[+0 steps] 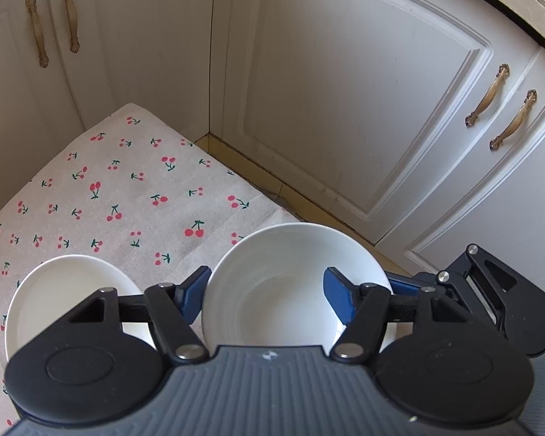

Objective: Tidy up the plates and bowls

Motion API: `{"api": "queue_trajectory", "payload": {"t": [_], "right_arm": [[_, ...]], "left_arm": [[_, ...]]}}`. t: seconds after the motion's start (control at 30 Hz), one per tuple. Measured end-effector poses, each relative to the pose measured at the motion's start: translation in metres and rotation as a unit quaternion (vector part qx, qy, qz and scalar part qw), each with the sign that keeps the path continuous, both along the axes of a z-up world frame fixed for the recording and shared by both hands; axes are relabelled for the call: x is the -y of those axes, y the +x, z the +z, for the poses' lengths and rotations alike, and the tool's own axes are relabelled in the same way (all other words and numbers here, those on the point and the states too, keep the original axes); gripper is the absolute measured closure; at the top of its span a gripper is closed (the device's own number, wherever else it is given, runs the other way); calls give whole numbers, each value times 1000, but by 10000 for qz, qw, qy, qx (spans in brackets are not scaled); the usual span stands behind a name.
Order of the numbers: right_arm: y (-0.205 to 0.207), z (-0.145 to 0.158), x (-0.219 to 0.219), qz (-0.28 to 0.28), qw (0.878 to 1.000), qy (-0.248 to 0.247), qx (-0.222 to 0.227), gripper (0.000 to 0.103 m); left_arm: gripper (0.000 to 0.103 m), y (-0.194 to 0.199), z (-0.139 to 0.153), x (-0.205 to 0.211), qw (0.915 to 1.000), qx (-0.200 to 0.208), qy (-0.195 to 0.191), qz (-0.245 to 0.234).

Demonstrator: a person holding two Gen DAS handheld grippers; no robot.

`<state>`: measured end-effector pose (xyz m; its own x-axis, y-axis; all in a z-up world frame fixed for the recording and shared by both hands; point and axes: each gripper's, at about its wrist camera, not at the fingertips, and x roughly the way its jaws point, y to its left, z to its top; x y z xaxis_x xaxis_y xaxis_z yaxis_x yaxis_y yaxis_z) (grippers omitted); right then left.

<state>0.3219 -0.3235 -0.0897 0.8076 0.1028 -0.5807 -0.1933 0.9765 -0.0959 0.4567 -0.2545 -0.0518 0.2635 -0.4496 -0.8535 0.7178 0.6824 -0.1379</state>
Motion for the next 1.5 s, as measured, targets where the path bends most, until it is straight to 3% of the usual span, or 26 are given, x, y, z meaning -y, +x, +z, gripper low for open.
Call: {"api": "queue_trajectory", "payload": {"t": [0.6, 1.5], "right_arm": [[-13, 11, -2, 13, 9998, 129, -130, 13], [-120, 66, -43, 275, 9993, 236, 17, 13]], "left_arm": [[37, -20, 7, -6, 9999, 50, -17, -117], [37, -142, 60, -65, 9987, 445, -231, -113]]}}
